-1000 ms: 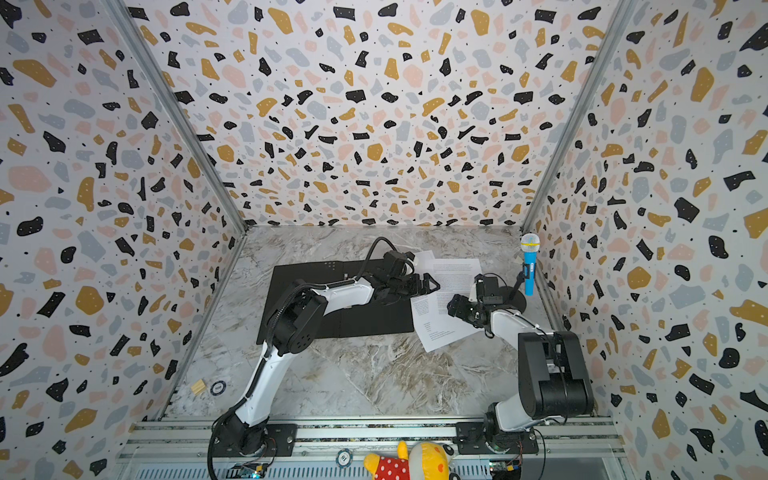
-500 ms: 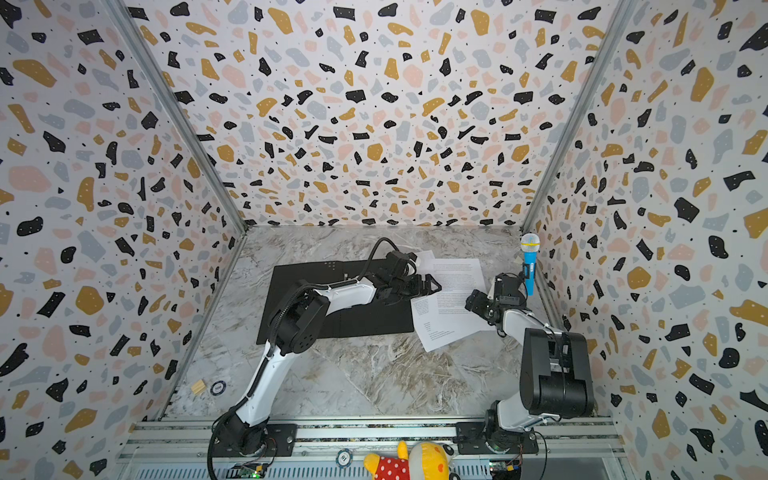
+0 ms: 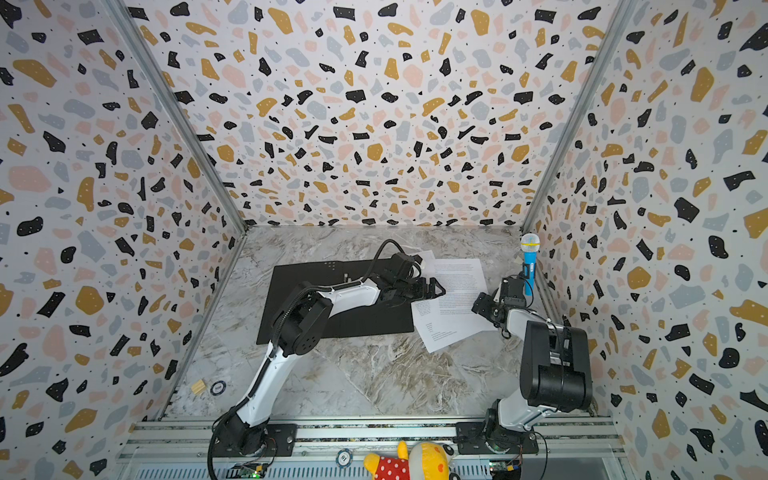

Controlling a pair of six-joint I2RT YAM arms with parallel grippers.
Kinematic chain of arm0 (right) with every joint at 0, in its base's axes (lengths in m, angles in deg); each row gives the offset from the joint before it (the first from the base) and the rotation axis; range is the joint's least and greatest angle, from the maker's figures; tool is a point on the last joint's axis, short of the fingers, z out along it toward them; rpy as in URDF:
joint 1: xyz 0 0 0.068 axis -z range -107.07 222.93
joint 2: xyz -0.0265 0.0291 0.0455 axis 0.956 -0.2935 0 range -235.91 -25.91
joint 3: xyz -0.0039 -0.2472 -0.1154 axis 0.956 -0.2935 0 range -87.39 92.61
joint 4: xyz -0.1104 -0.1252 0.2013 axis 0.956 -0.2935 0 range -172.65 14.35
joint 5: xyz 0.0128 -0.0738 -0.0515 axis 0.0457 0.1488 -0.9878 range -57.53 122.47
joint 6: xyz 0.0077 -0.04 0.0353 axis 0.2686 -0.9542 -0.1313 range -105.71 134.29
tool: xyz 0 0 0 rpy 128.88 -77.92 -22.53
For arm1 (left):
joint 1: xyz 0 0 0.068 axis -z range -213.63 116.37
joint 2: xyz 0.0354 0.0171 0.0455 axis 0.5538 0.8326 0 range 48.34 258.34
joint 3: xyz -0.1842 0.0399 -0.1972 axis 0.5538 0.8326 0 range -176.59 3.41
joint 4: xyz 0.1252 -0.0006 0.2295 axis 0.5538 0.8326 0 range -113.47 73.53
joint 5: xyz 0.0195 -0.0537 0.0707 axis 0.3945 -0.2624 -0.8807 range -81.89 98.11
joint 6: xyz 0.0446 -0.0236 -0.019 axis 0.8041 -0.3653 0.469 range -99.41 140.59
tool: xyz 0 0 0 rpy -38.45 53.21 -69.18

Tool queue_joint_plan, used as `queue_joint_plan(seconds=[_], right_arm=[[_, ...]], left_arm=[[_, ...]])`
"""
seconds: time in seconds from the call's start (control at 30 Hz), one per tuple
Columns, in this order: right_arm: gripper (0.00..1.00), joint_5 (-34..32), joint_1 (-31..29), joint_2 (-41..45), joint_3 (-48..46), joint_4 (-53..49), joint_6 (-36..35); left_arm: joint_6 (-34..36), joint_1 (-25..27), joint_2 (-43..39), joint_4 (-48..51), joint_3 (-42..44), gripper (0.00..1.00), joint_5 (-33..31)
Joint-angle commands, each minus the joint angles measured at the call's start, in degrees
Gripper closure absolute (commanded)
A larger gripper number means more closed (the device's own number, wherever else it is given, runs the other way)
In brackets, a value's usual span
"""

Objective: Put the files into the folder

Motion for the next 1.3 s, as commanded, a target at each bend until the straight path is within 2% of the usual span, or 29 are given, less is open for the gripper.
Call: queue_joint_plan(seconds=[0.0,0.1,0.53,0.87,1.27], right_arm=[[0.19,1.3,0.2,-0.7,1.8,-1.0,-1.4],[0.19,1.0,0.2,-1.1,2.0,-1.6,-2.1],[0.21,9.2,0.2,1.6,-1.7,-1.2,-0.8],[0.21,13.0,0.2,3.1,-2.4,-0.7,1.2],[0.21,22.1,0.2,2.0,-3.4,3.4,5.4]], left_arm=[[0.8,0.4,1.3,0.6,-1.7,0.02,1.1],[1.0,0.4,1.1,0.8,-1.7,0.02,1.2],[0.3,0.5,2.3,0.5,-2.0,0.03,2.1],[-0.2,0.4,2.4,-0.2,-1.5,0.03,2.8],[-2.3,0.4,2.4,-3.6,0.3,0.03,4.4]])
